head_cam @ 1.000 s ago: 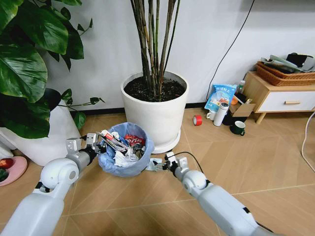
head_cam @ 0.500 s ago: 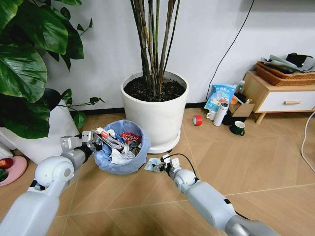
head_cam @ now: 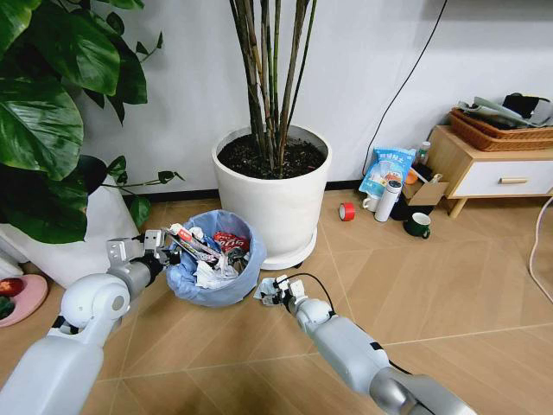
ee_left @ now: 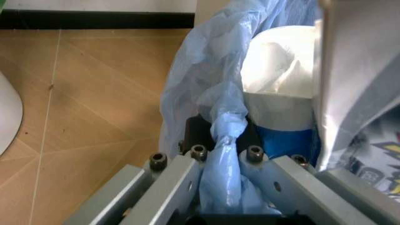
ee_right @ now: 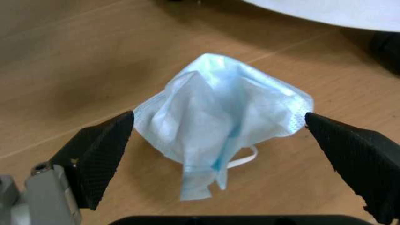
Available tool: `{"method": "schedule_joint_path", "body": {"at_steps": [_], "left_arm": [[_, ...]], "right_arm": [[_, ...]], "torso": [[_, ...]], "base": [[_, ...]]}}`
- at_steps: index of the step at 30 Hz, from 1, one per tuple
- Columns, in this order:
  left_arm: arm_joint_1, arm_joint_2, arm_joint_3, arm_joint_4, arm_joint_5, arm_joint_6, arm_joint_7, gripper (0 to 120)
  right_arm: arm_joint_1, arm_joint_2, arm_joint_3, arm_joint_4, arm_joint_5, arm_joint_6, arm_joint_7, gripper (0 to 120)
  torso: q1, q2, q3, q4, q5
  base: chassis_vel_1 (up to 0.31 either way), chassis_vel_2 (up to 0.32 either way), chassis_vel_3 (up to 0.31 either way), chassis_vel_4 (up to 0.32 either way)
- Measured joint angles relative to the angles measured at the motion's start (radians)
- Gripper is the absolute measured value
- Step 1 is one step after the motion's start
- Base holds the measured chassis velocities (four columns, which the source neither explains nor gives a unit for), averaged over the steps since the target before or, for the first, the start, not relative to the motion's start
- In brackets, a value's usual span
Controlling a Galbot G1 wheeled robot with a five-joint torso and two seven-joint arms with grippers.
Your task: Pick up the trash bin and place the garbage on the floor into it.
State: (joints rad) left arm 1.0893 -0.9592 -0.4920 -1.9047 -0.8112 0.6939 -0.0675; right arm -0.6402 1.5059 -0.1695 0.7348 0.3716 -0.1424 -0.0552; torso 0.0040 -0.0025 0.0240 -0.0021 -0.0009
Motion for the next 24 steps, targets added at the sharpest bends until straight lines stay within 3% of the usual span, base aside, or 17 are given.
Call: {"method": "schedule_joint_path", "body": {"at_steps": [5, 12, 24], "left_arm": [[-0.001, 0.001, 0.003, -0.001, -0.001, 0.000, 0.000, 0], [0.002, 0.006, 0.008, -0.010, -0.001, 0.001, -0.002, 0], [0.003, 0.009, 0.010, -0.013, -0.002, 0.001, -0.002, 0]], "right_arm": [[0.000, 0.014, 0.017, -0.024, -0.014, 0.000, -0.006, 90], [0.000, 0.032, 0.053, -0.045, -0.024, 0.001, -0.022, 57], [-0.013, 0.026, 0.088, -0.032, -0.046, 0.001, -0.020, 18]], "torso": [[0.000, 0.000, 0.000, -0.0001, -0.0001], [0.000, 0.000, 0.000, -0.0001, -0.0001], [0.000, 0.000, 0.000, -0.0001, 0.0000]], "base": [[0.000, 0.000, 0.000, 0.000], [0.000, 0.000, 0.000, 0.000], [0.000, 0.000, 0.000, 0.000]]}}
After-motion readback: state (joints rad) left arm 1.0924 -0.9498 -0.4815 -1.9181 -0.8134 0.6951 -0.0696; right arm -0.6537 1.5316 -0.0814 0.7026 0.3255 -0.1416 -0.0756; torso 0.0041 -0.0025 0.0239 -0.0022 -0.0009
